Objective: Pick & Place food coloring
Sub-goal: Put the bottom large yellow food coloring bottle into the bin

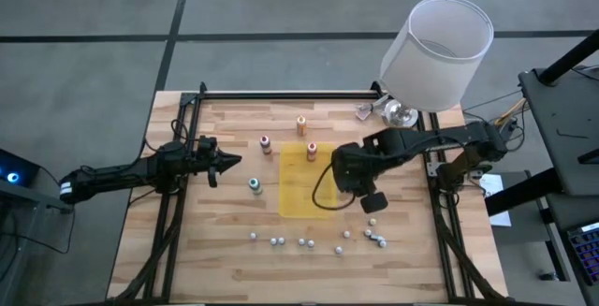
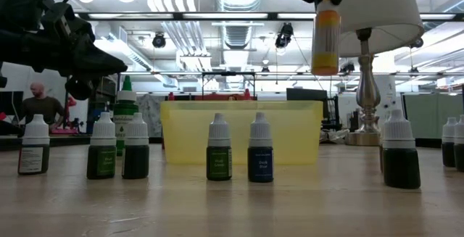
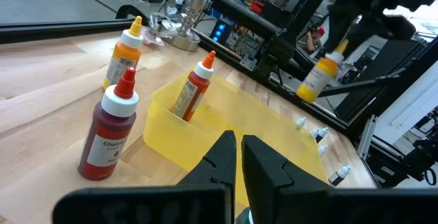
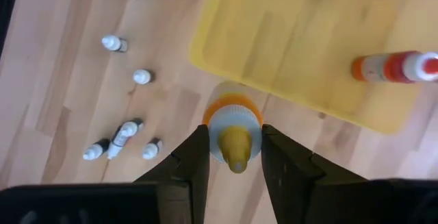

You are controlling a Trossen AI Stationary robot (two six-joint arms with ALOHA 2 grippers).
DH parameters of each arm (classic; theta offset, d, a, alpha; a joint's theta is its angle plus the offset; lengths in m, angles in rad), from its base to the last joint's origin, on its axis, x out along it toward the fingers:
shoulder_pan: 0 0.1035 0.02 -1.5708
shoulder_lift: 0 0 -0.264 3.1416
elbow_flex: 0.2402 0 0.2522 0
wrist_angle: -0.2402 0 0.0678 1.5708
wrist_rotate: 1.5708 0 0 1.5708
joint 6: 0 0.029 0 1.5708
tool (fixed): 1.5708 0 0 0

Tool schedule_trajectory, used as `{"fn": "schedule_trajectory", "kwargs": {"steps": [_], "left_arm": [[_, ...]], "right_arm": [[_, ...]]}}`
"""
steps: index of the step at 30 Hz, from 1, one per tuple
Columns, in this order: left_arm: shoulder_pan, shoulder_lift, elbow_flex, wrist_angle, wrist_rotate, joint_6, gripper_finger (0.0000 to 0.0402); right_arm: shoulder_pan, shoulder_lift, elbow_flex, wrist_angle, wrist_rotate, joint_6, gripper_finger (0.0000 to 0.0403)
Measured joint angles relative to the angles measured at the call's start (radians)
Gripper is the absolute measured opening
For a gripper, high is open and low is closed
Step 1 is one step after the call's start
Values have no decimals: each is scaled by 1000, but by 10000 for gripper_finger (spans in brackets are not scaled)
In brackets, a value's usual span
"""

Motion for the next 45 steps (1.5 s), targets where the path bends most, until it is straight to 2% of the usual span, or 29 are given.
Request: {"fn": "schedule_trajectory", "kwargs": {"steps": [13,24,32,39,45], "left_arm": [[0,0,0,0,0,0,0],[0,0,0,0,0,0,0],[0,0,0,0,0,0,0],[0,1,0,0,0,0,0],[0,1,0,0,0,0,0]], "right_arm": [[-88,0,12,-3,-1,-82,103],[-219,40,30,6,-2,-32,103],[-315,163,164,-2,-3,46,103],[-363,275,315,-99,-2,78,103],[-381,348,429,-148,-2,40,103]]}}
